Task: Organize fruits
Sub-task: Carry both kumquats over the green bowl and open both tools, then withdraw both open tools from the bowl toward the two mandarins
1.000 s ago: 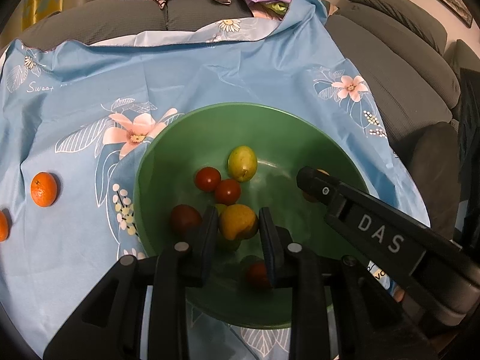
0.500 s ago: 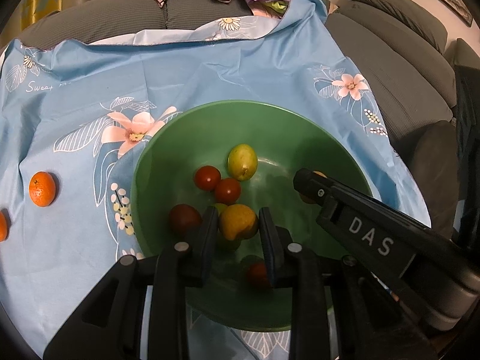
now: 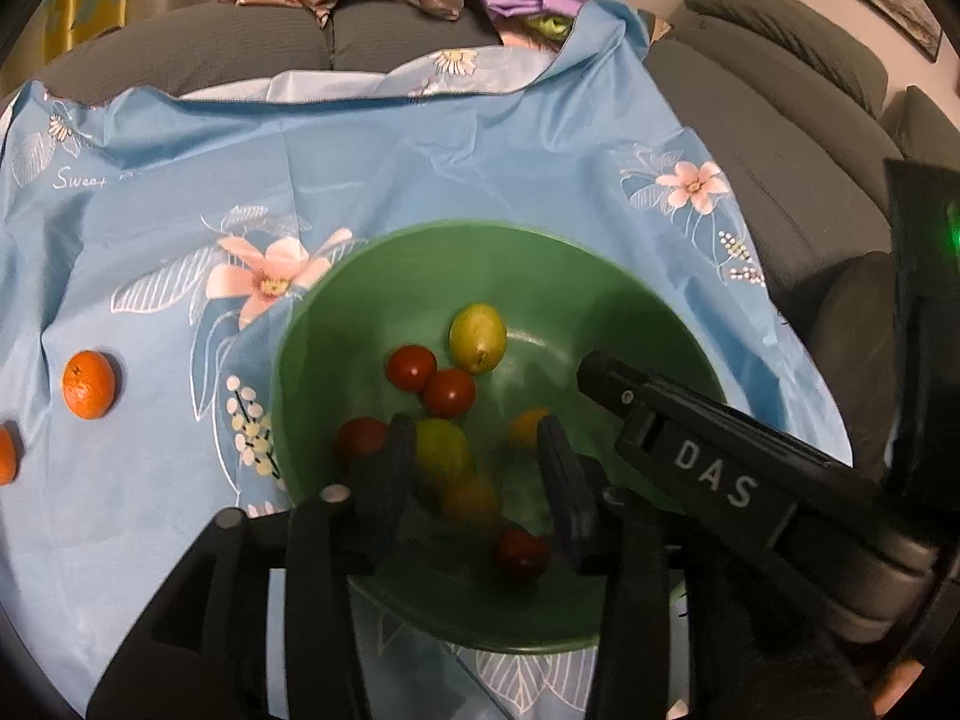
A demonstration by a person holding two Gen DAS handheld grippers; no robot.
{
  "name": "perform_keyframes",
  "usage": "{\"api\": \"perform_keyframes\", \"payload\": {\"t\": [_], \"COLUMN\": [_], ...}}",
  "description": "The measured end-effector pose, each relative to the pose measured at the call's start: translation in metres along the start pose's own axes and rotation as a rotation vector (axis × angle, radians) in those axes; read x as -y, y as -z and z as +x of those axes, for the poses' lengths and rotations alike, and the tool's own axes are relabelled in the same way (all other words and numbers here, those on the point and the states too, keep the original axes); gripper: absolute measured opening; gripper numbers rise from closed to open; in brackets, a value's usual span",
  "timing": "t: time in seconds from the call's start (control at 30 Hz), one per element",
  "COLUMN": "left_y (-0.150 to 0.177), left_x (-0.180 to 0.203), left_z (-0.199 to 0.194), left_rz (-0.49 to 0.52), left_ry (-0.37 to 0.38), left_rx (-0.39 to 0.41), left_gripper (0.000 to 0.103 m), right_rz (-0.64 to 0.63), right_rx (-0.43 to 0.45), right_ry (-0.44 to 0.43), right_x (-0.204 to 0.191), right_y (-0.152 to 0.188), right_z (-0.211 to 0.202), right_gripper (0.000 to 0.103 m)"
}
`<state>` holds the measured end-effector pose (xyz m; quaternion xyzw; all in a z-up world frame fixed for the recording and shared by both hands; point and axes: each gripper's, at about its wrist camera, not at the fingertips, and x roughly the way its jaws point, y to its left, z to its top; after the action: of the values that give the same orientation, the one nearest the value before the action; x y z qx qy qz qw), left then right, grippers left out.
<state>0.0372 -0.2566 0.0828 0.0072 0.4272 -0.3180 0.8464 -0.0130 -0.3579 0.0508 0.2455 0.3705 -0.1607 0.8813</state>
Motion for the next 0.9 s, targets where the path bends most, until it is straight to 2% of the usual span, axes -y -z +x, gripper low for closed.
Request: {"api": "perform_keyframes", "payload": {"t": [0.13,0.4,0.6,0.9], "left_y": [-0.002,-0.002,0.001,0.011], "left_x": [-0.003,-0.023,-0.054,-0.093], "left_z": [-0.009,-0.037,-0.068,-0.118], "left_rz": [-0.013,-0.063,-0.158,-0.238], "left_ry": [0.000,-0.040,-0.084,-0.227], "left_rx": [0.012,0.071,0.140,0.253], "left_gripper": [0.054,0.065,0.076,0.085], "right_rz": [0.000,-0.012,-0.035,-0.109], "right_rx": [0.031,0.074,0.081,0.079], "right_ry": [-0.010,-0.039,-0.046,-0.077], "right_x": [0.000,-0.005,-0.012,-0.034], "right_y": [-0.001,-0.003,-0.003,0.003], "right_z": [-0.007,-0.020,-0.023,-0.026], "right_gripper": [0.047,0.052,0.052,0.052]}}
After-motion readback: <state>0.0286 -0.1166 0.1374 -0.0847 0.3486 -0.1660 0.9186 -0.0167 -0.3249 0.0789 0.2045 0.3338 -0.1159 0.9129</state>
